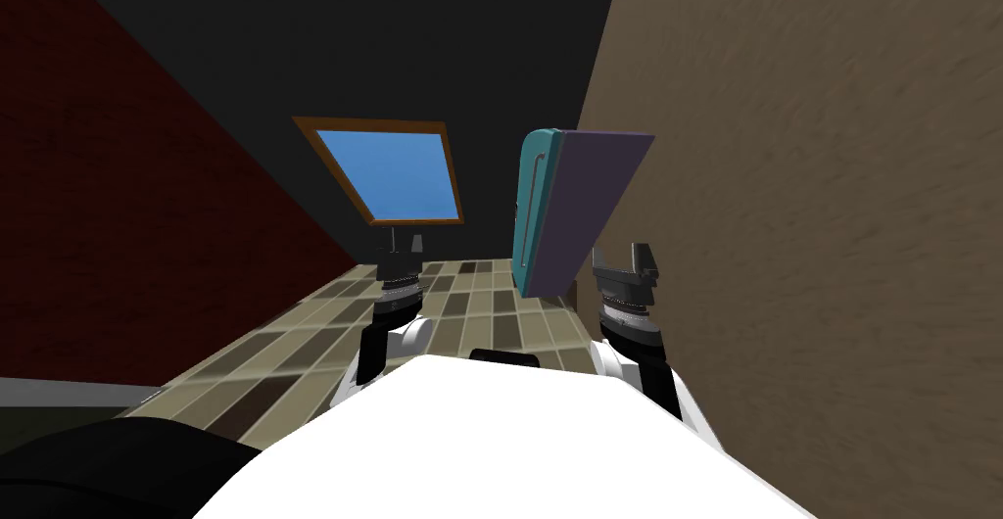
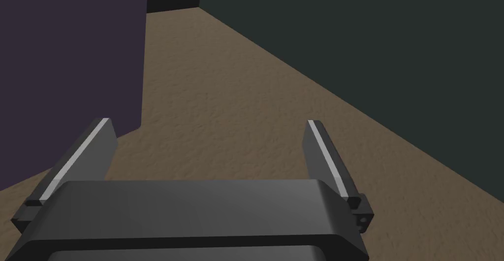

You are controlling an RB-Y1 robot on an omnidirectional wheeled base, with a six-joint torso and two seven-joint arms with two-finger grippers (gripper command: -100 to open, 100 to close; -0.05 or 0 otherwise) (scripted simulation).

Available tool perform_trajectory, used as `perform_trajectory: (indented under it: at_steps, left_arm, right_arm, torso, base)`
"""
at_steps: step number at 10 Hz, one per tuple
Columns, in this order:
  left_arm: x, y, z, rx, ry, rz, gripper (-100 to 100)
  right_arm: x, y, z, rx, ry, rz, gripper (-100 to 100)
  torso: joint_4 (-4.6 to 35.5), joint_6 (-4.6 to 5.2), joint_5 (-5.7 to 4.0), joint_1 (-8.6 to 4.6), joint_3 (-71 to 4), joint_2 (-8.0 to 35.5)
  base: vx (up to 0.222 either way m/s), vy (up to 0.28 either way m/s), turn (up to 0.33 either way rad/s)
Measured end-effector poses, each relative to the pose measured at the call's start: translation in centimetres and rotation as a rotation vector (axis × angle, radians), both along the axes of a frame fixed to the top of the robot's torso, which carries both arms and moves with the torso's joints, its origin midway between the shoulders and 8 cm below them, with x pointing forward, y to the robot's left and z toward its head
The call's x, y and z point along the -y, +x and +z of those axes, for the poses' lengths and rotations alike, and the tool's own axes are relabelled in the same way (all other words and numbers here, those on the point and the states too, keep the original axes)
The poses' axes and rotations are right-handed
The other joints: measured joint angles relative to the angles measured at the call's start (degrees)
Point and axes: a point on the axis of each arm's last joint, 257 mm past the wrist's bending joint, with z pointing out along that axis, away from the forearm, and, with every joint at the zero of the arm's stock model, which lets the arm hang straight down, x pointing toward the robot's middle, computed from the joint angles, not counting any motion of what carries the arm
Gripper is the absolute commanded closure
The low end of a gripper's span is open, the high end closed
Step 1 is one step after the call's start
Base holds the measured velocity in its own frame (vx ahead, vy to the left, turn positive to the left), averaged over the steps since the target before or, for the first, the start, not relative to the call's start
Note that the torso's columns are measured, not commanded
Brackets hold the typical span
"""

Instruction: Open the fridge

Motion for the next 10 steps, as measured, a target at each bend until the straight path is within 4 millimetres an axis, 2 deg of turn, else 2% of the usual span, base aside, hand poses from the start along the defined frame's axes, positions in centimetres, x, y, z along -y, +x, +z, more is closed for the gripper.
perform_trajectory:
  at_steps: [2, 9, 10]
  left_arm:
    - [0.00, 0.00, 0.00, 0.000, 0.000, 0.000, 0]
    - [0.00, -0.01, 0.01, 0.000, 0.000, 0.000, 0]
    - [0.00, -0.01, 0.01, 0.000, 0.000, 0.000, 0]
  right_arm:
    - [0.00, 0.00, 0.00, 0.000, 0.000, 0.000, 0]
    - [0.00, -0.01, 0.01, 0.000, 0.000, 0.000, 0]
    - [0.00, -0.01, 0.01, 0.000, 0.000, 0.000, -100]
  torso:
    - [6.00, 0.00, 0.00, 0.00, -12.00, 5.97]
    - [35.37, 0.00, 0.00, 0.00, -70.73, 35.39]
    - [39.60, 0.00, 0.00, 0.00, -79.19, 39.62]
  base:
    - [0.000, 0.000, 0.000]
    - [0.000, 0.000, 0.000]
    - [0.040, 0.007, 0.047]
